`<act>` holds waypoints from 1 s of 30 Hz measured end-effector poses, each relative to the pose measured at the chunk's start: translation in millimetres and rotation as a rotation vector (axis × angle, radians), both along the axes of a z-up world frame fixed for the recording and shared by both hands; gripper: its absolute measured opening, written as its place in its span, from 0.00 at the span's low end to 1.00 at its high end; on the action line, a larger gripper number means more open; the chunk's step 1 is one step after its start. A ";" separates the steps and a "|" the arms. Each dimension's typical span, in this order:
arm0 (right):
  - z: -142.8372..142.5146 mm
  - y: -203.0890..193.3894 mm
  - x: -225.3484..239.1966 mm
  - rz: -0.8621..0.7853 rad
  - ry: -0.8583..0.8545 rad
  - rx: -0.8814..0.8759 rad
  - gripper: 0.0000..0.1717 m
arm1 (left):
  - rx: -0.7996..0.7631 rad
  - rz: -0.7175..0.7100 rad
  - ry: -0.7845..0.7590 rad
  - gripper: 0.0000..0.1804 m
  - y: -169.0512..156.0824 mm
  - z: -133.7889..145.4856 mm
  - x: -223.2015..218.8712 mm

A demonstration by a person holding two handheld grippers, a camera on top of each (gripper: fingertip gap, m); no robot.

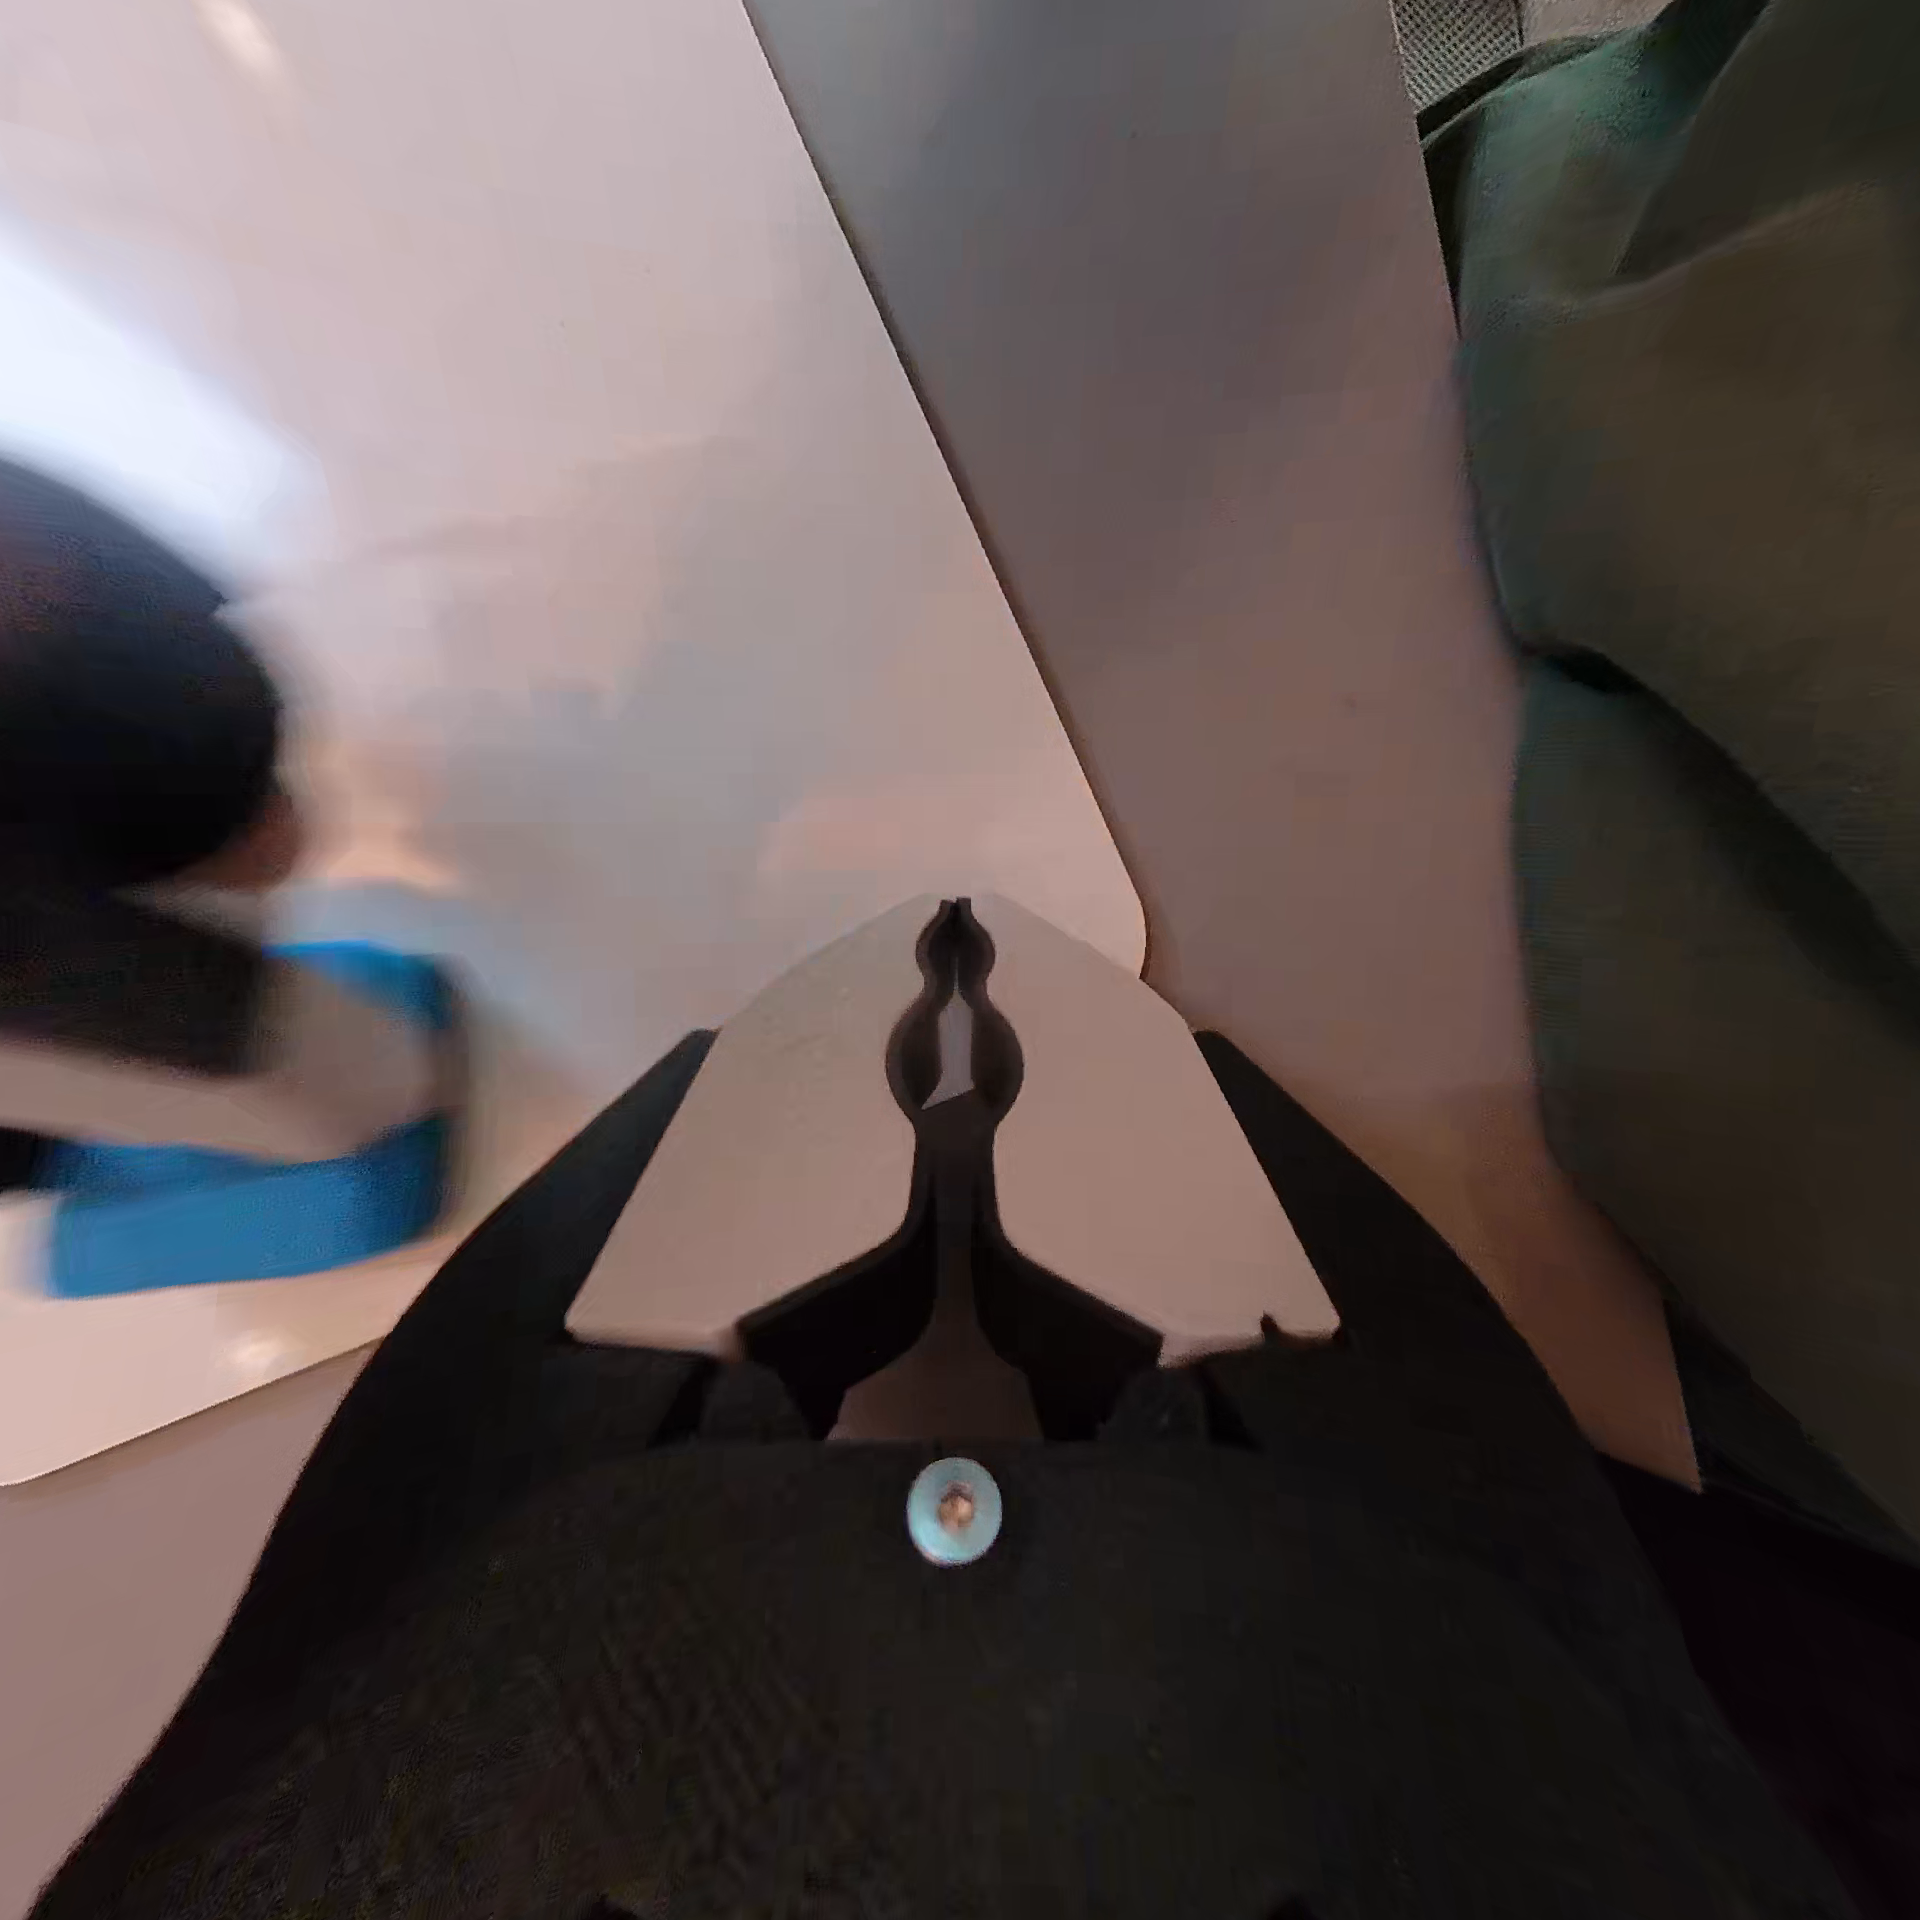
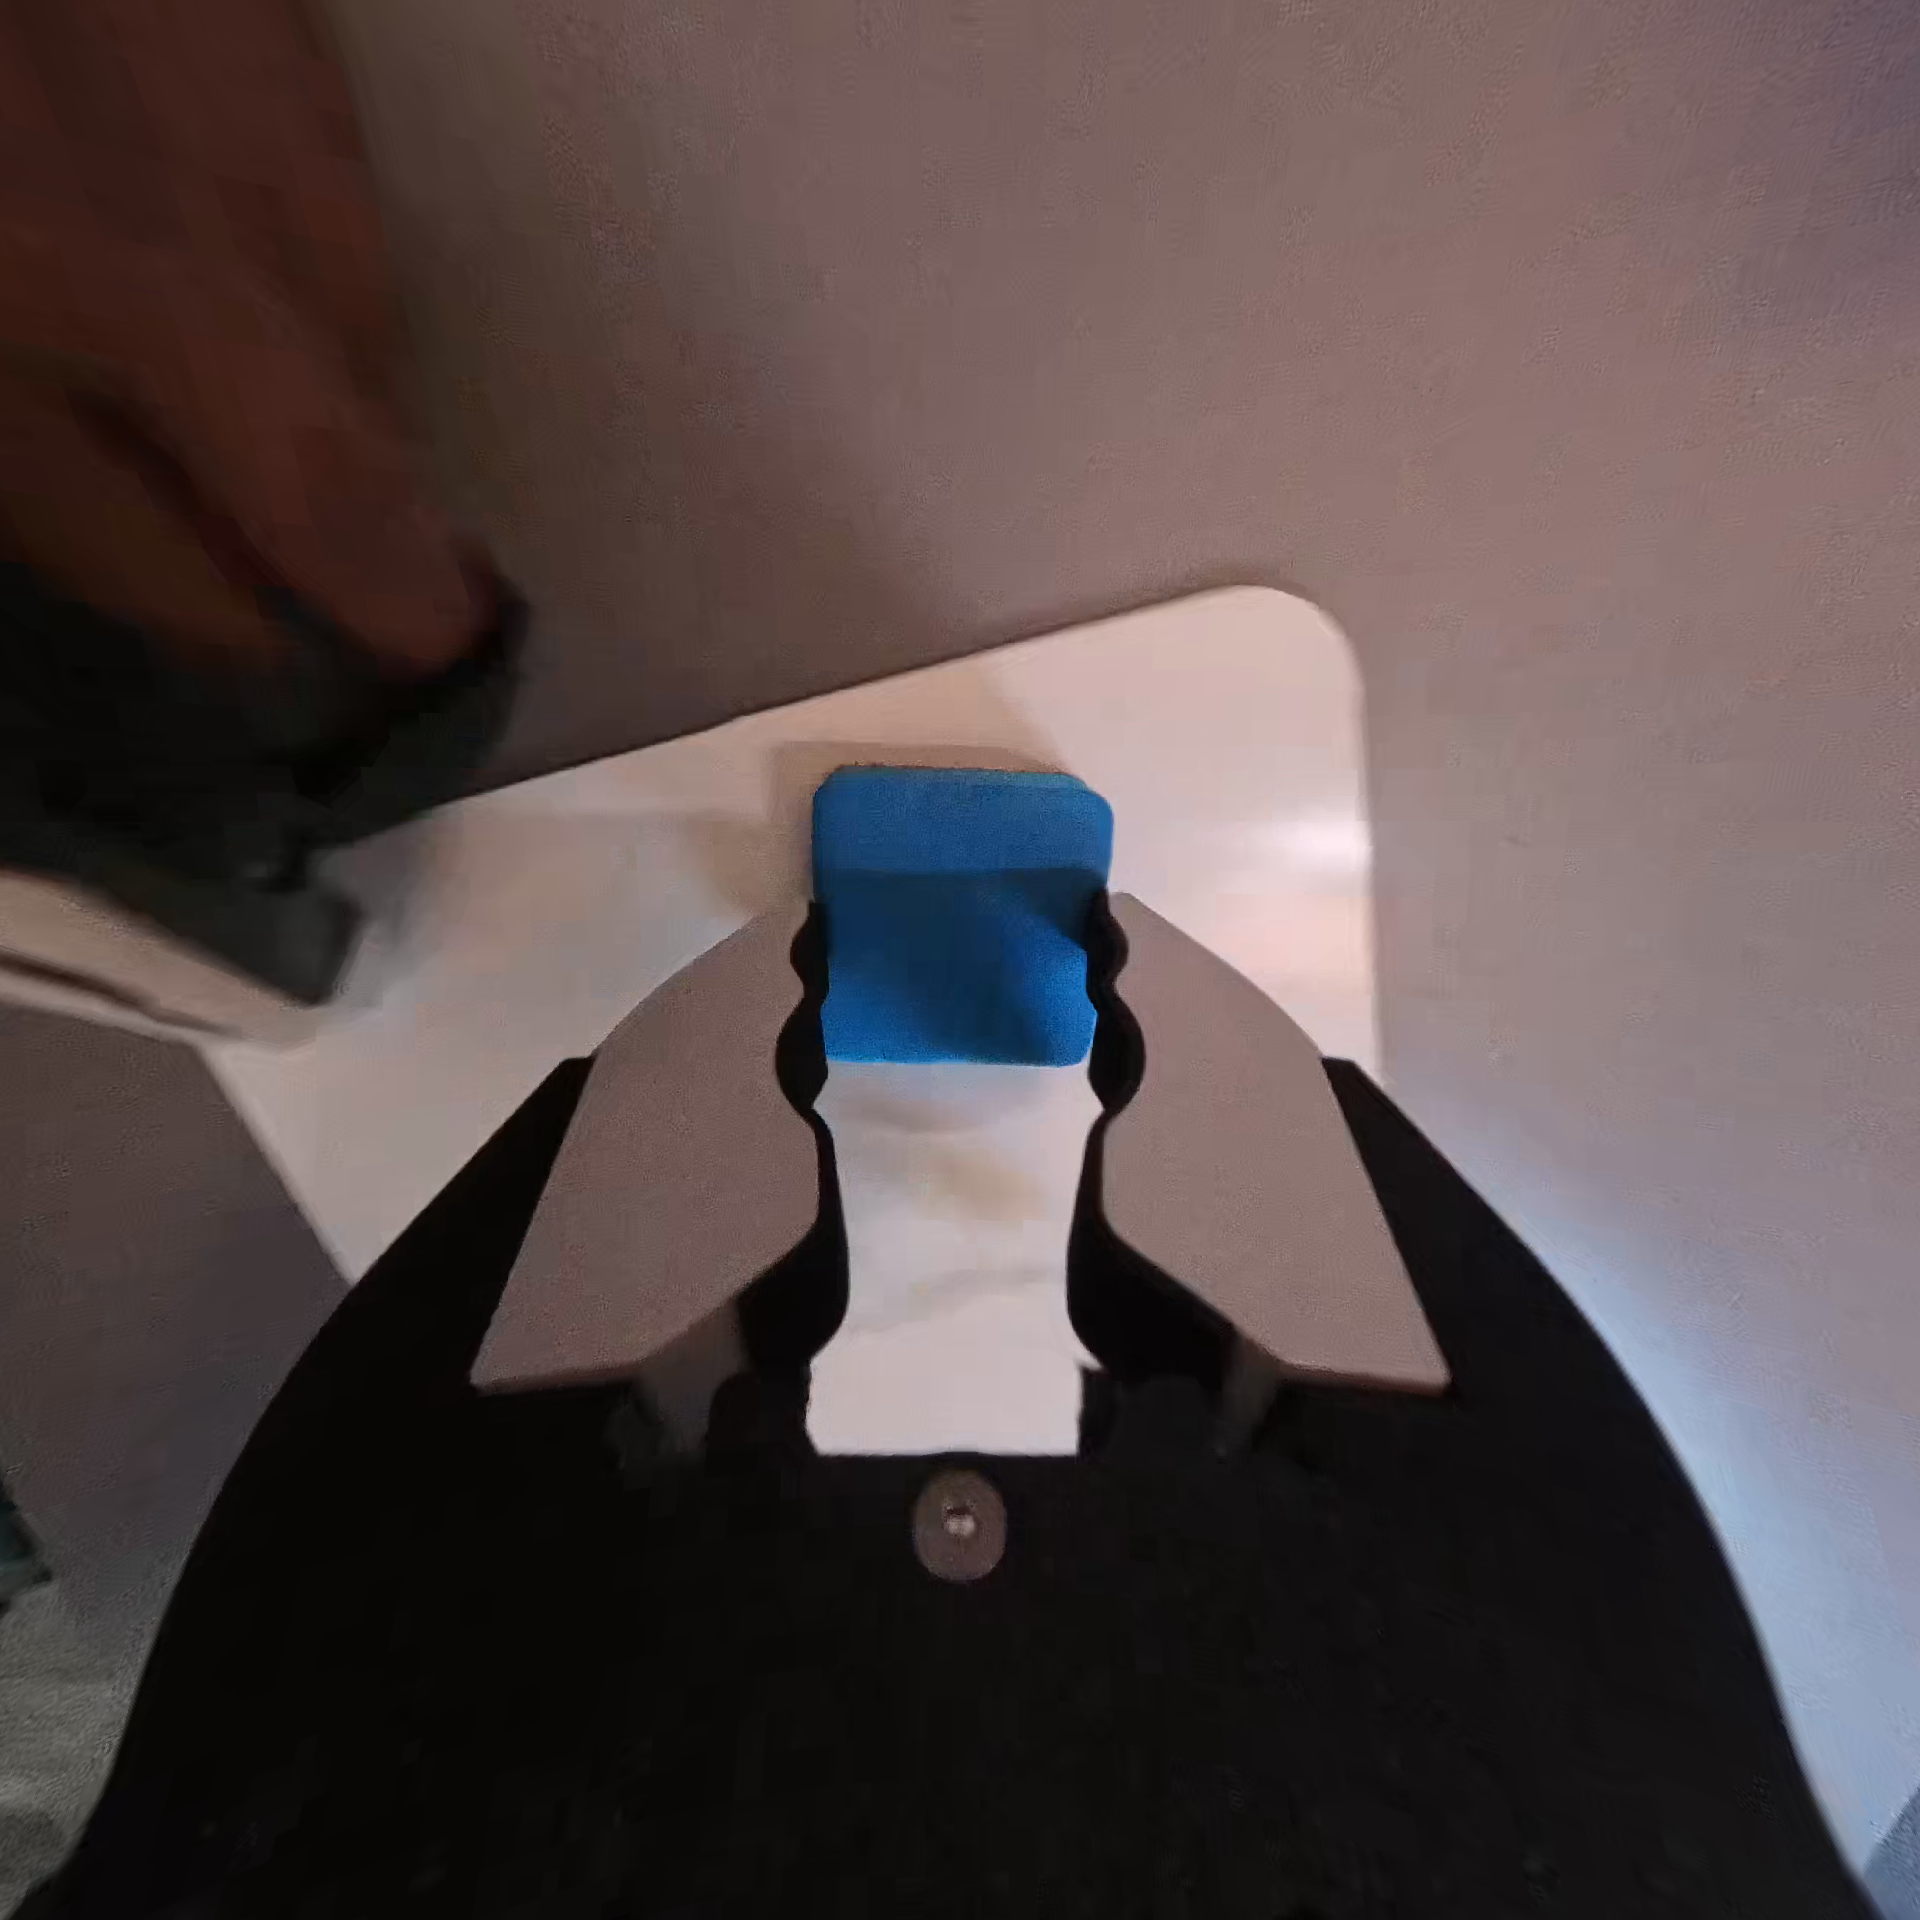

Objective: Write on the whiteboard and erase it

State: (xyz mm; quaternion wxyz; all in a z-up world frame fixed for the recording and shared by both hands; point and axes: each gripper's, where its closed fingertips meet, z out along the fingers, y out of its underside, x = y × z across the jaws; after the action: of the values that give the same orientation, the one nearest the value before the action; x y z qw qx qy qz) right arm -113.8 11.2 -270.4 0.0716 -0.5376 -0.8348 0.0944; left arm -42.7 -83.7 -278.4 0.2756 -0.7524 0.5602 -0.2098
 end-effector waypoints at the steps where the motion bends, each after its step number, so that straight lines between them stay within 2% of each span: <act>1: 0.4 30.1 -4.6 -0.101 0.014 0.033 0.28 | 0.006 0.005 0.005 0.00 0.0 0.0 -0.4; 3: 0.3 70.6 17.3 -0.226 -0.009 0.037 0.28 | 0.026 0.014 0.026 0.00 0.4 0.0 -3.7; 4: 0.0 71.5 36.2 -0.239 -0.025 0.012 0.28 | 0.036 0.016 0.035 0.00 0.6 0.0 -5.7; 6: 0.0 42.3 73.5 -0.165 -0.049 -0.024 0.28 | 0.033 0.014 0.034 0.00 0.4 -0.1 -8.0; 8: 0.5 -5.3 96.8 -0.048 -0.057 -0.048 0.28 | 0.011 0.011 0.023 0.00 0.2 0.0 -8.0; 9: 0.4 -23.8 96.1 -0.015 -0.032 -0.042 0.28 | 0.006 0.010 0.021 0.00 0.4 0.0 -7.9; 11: 0.2 -35.9 83.3 -0.015 0.003 -0.029 0.28 | 0.006 0.013 0.022 0.00 0.5 -0.2 -6.5; 12: 0.4 -28.0 72.9 -0.045 0.033 -0.032 0.28 | 0.009 0.015 0.024 0.00 0.3 -0.2 -5.4; 14: 1.0 22.6 58.7 -0.204 0.093 0.020 0.28 | 0.022 0.021 0.038 0.00 0.4 -0.2 -4.6; 16: 2.0 75.0 83.7 -0.339 0.047 0.094 0.28 | 0.034 0.026 0.048 0.00 0.5 -0.3 -4.6; 17: 1.9 79.2 105.5 -0.358 -0.004 0.085 0.28 | 0.038 0.028 0.049 0.00 0.6 -0.2 -4.6; 19: 0.4 41.7 139.2 -0.291 -0.048 -0.006 0.28 | 0.037 0.021 0.049 0.00 0.5 -0.2 -4.8; 22: 0.8 -30.8 156.7 -0.139 -0.008 -0.014 0.28 | 0.004 0.017 0.023 0.00 0.8 -0.1 -4.3; 24: 1.0 -42.3 149.7 -0.133 0.053 -0.003 0.28 | 0.001 0.019 0.018 0.00 0.8 -0.2 -3.5; 26: 0.7 -3.3 147.9 -0.303 0.102 -0.032 0.28 | 0.011 0.018 0.030 0.00 0.1 -0.2 -2.3; 28: 0.5 50.6 173.5 -0.477 0.092 -0.022 0.28 | 0.032 0.020 0.049 0.00 0.1 -0.1 -2.5; 30: 0.6 69.0 207.5 -0.567 0.033 -0.009 0.28 | 0.040 0.021 0.056 0.00 -0.4 -0.2 -3.0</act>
State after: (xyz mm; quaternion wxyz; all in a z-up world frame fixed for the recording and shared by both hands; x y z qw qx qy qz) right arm 93.8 80.2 -269.8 0.1062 -0.7485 -0.6493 0.0831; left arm -45.7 -84.1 -278.6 0.2771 -0.7582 0.5638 -0.1743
